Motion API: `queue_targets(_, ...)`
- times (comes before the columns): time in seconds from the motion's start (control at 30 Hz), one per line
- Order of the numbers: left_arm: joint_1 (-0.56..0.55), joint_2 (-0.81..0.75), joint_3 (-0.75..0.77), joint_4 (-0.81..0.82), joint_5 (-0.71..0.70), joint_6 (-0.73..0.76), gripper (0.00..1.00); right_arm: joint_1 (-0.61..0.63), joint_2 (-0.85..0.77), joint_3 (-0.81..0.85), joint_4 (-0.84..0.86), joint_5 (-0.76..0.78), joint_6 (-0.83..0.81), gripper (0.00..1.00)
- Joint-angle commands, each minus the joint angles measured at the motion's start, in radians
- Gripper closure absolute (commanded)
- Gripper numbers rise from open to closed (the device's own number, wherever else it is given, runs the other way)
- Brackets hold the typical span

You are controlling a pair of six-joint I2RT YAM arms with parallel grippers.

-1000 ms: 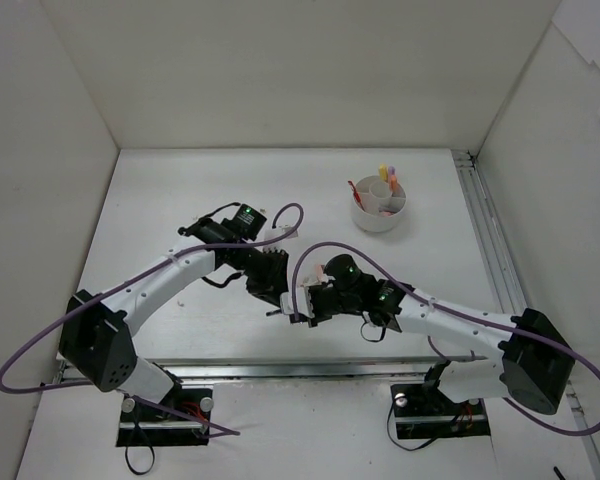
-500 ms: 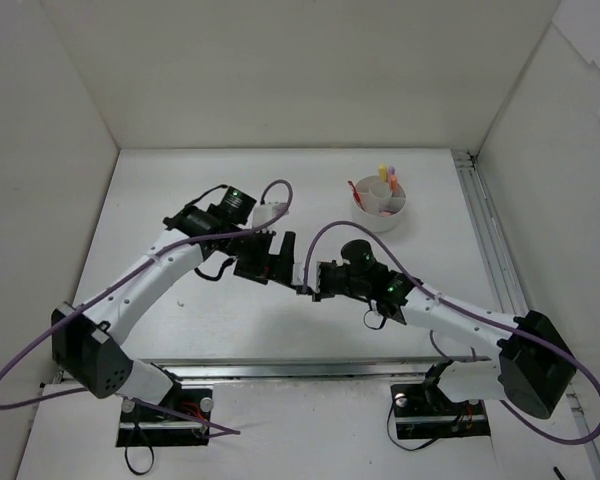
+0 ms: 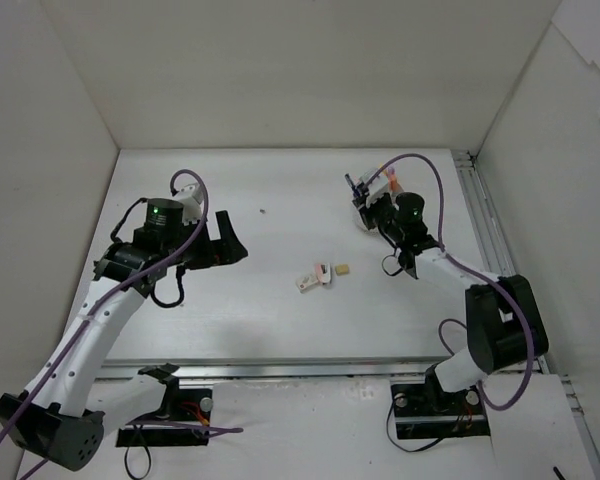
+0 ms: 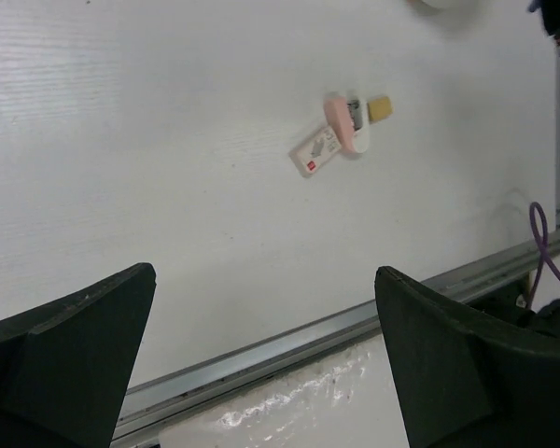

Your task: Sort the stationery into containers

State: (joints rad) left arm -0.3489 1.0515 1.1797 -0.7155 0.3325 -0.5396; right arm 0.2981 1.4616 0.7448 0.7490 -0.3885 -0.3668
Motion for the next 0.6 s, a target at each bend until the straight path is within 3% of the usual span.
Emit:
queue_targets(0.0,0.004,0.013,-0.011,0.064,-0.116,-0.042,0.00,-0.027,0.093,0.106,0.217,0.036,0.092,1.00)
queue_targets(0.17,0.004,0.027,-0.026,0.095,-0.150,-0.039,0.00,-0.068,0.216,0.168,0.379,0.037,0.117,1.00)
queue_targets(0.33,0.004,0.077,-0.017,0.116,-0.133,-0.017,0.00,-0.125,0.348,0.205,0.538,-0.067,0.147,0.98)
queue_targets(0.57,0.004,0.125,-0.002,0.128,-0.132,-0.008,0.00,-0.152,0.421,0.251,0.589,-0.173,0.154,0.93)
